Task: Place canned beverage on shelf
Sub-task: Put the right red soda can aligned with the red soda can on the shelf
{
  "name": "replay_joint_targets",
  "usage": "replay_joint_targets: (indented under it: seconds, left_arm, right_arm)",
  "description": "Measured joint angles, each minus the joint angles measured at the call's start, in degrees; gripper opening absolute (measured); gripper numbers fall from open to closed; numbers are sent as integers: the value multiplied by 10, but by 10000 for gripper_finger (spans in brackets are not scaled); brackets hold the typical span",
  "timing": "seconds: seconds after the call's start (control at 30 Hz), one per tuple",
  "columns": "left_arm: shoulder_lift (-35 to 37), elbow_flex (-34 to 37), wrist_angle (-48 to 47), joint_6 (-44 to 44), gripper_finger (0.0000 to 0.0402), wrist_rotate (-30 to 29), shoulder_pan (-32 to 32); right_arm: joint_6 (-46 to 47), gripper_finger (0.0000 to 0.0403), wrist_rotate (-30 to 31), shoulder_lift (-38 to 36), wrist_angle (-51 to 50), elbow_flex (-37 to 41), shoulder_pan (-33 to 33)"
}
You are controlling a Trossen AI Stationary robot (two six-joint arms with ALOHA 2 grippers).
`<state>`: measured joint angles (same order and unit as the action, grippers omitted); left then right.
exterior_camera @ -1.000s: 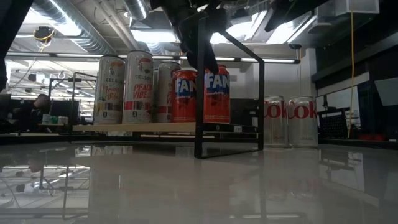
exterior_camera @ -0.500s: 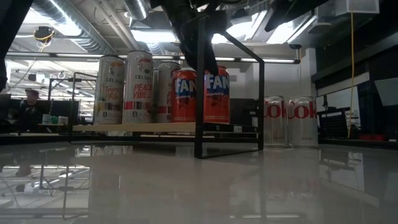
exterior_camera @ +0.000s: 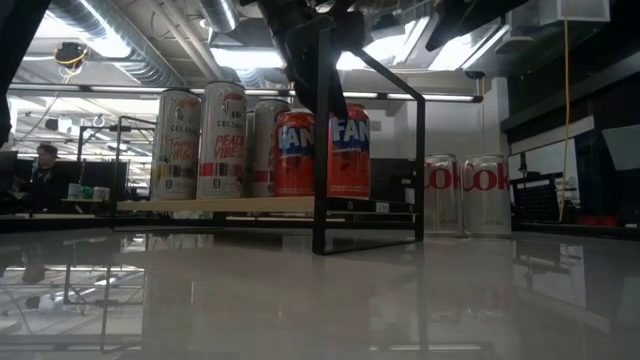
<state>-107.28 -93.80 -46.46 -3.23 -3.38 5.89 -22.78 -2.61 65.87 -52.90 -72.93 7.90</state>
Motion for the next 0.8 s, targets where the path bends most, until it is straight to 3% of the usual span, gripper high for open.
replay_joint_targets:
  seconds: [0.17,0.57,0.8]
  left_arm:
    - [0,0,0,2,366,-3,0]
    - [0,0,1,3,290,-5,0]
    - [0,-1,1,7,278,0,-2]
  right_arm:
    - [0,379,0,0,0,0,0]
    - [0,379,0,0,0,0,0]
    - [0,379,0,0,0,0,0]
